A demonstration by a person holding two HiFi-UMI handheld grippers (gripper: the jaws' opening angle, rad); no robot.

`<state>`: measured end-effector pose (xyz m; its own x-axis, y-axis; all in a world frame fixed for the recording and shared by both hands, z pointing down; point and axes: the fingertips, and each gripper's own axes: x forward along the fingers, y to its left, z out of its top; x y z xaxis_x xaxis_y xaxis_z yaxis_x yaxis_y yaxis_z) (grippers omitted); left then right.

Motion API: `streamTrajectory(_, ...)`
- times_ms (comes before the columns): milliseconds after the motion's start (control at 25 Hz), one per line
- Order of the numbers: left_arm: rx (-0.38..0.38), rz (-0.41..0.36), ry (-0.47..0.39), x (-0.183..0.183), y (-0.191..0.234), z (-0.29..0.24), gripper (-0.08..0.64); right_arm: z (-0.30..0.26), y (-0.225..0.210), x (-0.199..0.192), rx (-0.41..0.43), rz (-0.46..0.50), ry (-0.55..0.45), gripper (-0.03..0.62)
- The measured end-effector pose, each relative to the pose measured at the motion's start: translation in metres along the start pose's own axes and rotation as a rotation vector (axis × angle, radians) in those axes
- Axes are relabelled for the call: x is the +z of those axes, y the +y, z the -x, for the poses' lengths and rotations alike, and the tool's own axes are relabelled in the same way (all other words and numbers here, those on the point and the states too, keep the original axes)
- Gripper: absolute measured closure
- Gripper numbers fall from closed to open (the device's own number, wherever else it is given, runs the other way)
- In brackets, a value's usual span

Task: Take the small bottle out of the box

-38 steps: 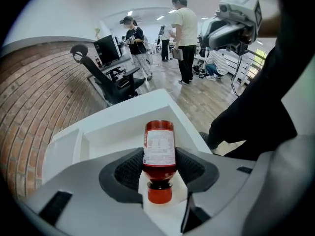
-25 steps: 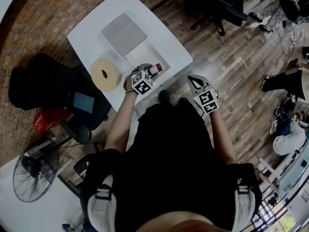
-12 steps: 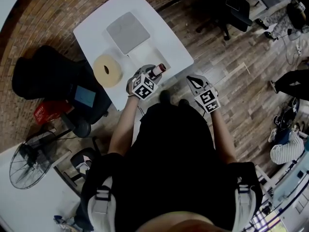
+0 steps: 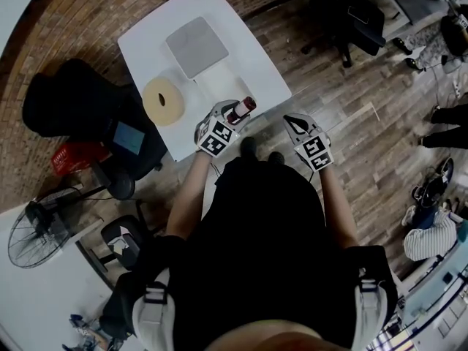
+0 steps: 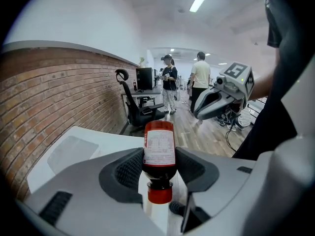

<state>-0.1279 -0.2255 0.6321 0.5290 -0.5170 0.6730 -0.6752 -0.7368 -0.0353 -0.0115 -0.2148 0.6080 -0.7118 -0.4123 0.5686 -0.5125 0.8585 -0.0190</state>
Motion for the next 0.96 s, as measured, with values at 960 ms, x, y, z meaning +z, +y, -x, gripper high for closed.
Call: streamTrajectory(960, -0.017, 0.025, -0.163, 0.041, -0.071, 0.025, 0.341, 0.044, -0.005, -0.027, 0.003, 0.026, -0.013, 0.595)
